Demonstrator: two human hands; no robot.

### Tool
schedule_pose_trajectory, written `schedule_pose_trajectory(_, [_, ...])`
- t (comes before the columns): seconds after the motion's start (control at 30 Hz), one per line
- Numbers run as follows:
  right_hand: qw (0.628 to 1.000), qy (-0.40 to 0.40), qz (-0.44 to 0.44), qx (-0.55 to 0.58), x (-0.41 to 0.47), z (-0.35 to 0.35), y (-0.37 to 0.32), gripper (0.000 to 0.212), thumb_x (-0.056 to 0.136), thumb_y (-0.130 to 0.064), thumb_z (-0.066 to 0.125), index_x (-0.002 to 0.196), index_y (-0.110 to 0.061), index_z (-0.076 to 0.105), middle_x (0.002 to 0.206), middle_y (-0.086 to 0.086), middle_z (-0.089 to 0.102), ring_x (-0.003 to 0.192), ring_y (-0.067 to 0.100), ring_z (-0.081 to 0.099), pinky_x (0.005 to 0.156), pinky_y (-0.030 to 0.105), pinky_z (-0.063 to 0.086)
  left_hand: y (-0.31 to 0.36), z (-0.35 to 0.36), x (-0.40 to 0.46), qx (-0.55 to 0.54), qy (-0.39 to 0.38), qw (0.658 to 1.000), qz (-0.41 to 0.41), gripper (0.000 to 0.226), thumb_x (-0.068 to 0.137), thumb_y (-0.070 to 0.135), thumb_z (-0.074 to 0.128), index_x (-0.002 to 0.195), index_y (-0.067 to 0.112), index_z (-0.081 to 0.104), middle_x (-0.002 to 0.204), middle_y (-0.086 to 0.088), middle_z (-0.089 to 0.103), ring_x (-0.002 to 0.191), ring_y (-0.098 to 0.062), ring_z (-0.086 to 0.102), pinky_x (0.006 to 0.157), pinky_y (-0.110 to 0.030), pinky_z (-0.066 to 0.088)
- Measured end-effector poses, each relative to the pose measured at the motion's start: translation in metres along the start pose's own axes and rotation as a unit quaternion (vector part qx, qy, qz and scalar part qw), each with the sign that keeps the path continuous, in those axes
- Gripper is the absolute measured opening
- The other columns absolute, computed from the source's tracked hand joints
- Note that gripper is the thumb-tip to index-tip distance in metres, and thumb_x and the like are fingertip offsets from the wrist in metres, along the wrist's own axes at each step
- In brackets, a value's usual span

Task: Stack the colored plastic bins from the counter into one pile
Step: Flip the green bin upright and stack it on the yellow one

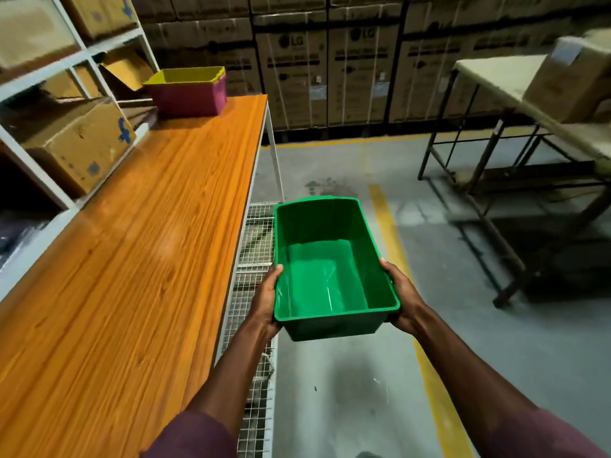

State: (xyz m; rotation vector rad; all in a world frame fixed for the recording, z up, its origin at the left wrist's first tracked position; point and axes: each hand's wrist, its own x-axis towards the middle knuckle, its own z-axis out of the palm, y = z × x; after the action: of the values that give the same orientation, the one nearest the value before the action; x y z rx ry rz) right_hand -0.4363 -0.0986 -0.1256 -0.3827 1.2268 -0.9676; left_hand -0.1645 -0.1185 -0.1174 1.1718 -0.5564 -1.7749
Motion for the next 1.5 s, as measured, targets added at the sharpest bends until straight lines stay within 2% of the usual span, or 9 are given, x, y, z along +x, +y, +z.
schedule_pose_trajectory(0.2, [0.999, 0.031, -0.017, 0.03, 0.074, 0.012, -0.043, 0.046, 0.095, -0.063, 0.057, 0.107, -0.024, 0.079, 0.104, 0.006, 0.079, 0.083, 0.025, 0.076, 0.079, 0.039, 0.051, 0.038, 0.013, 0.095, 0.008, -0.022, 0.999, -0.025, 0.045, 0.101, 0.04, 0.052, 0.135, 0.012, 0.059, 0.121, -0.019, 0.069, 0.102, -0.038, 0.067, 0.102, -0.061, 0.049])
schedule_pose_trajectory(0.37, [0.998, 0.028, -0.028, 0.05, 0.145, 0.009, -0.092, 0.051, 0.095, -0.059, 0.061, 0.123, -0.019, 0.076, 0.117, 0.01, 0.078, 0.094, 0.028, 0.077, 0.089, 0.042, 0.057, 0.064, 0.043, 0.177, -0.003, -0.022, 0.999, -0.034, 0.047, 0.099, 0.038, 0.056, 0.139, 0.012, 0.056, 0.115, -0.016, 0.071, 0.094, -0.034, 0.07, 0.085, -0.05, 0.058])
schedule_pose_trajectory(0.53, [0.998, 0.028, -0.031, 0.045, 0.218, 0.007, -0.153, 0.052, 0.094, -0.057, 0.064, 0.127, -0.018, 0.073, 0.119, 0.011, 0.077, 0.091, 0.027, 0.077, 0.081, 0.04, 0.058, 0.094, 0.077, 0.25, -0.013, -0.008, 1.0, -0.015, 0.044, 0.102, 0.034, 0.052, 0.137, 0.01, 0.056, 0.104, -0.013, 0.073, 0.082, -0.03, 0.072, 0.071, -0.044, 0.062])
schedule_pose_trajectory(0.67, [0.999, 0.017, -0.023, 0.045, 0.27, 0.014, -0.205, 0.048, 0.097, -0.055, 0.061, 0.124, -0.018, 0.074, 0.115, 0.011, 0.078, 0.09, 0.026, 0.077, 0.08, 0.039, 0.058, 0.122, 0.096, 0.309, -0.017, 0.003, 1.0, -0.014, 0.048, 0.1, 0.037, 0.054, 0.14, 0.009, 0.055, 0.106, -0.013, 0.072, 0.083, -0.029, 0.073, 0.067, -0.041, 0.062])
schedule_pose_trajectory(0.8, [0.999, 0.006, -0.018, 0.048, 0.321, 0.027, -0.248, 0.049, 0.098, -0.056, 0.059, 0.125, -0.017, 0.074, 0.116, 0.011, 0.078, 0.092, 0.026, 0.077, 0.082, 0.04, 0.059, 0.15, 0.106, 0.369, -0.026, -0.004, 1.0, 0.001, 0.047, 0.1, 0.035, 0.053, 0.139, 0.01, 0.055, 0.111, -0.014, 0.071, 0.09, -0.033, 0.07, 0.074, -0.045, 0.062])
schedule_pose_trajectory(1.13, [0.998, 0.003, -0.017, 0.066, 0.459, 0.074, -0.347, 0.049, 0.098, -0.055, 0.059, 0.123, -0.015, 0.074, 0.114, 0.012, 0.078, 0.091, 0.027, 0.077, 0.076, 0.038, 0.059, 0.234, 0.121, 0.523, -0.031, 0.002, 1.0, 0.002, 0.03, 0.102, 0.032, 0.053, 0.124, 0.016, 0.065, 0.106, -0.012, 0.074, 0.088, -0.031, 0.071, 0.083, -0.049, 0.057])
schedule_pose_trajectory(1.27, [0.997, 0.003, -0.023, 0.071, 0.499, 0.09, -0.383, 0.044, 0.099, -0.053, 0.059, 0.12, -0.018, 0.075, 0.111, 0.01, 0.079, 0.088, 0.026, 0.078, 0.072, 0.036, 0.06, 0.264, 0.126, 0.571, -0.021, 0.003, 1.0, 0.007, 0.042, 0.099, 0.036, 0.056, 0.135, 0.014, 0.059, 0.12, -0.016, 0.07, 0.099, -0.035, 0.068, 0.092, -0.055, 0.053])
schedule_pose_trajectory(1.4, [0.998, 0.004, -0.018, 0.057, 0.54, 0.102, -0.416, 0.047, 0.099, -0.055, 0.059, 0.122, -0.017, 0.074, 0.112, 0.01, 0.079, 0.089, 0.026, 0.078, 0.069, 0.035, 0.061, 0.289, 0.135, 0.612, -0.036, 0.019, 0.999, 0.003, 0.041, 0.101, 0.034, 0.055, 0.135, 0.013, 0.059, 0.115, -0.015, 0.072, 0.094, -0.034, 0.07, 0.088, -0.053, 0.055])
schedule_pose_trajectory(1.5, [0.999, -0.001, -0.017, 0.042, 0.577, 0.105, -0.443, 0.052, 0.099, -0.056, 0.059, 0.127, -0.015, 0.072, 0.116, 0.011, 0.078, 0.092, 0.026, 0.077, 0.077, 0.038, 0.061, 0.307, 0.146, 0.646, -0.038, 0.015, 0.999, 0.019, 0.033, 0.103, 0.032, 0.051, 0.132, 0.018, 0.06, 0.108, -0.012, 0.074, 0.087, -0.031, 0.072, 0.078, -0.048, 0.06])
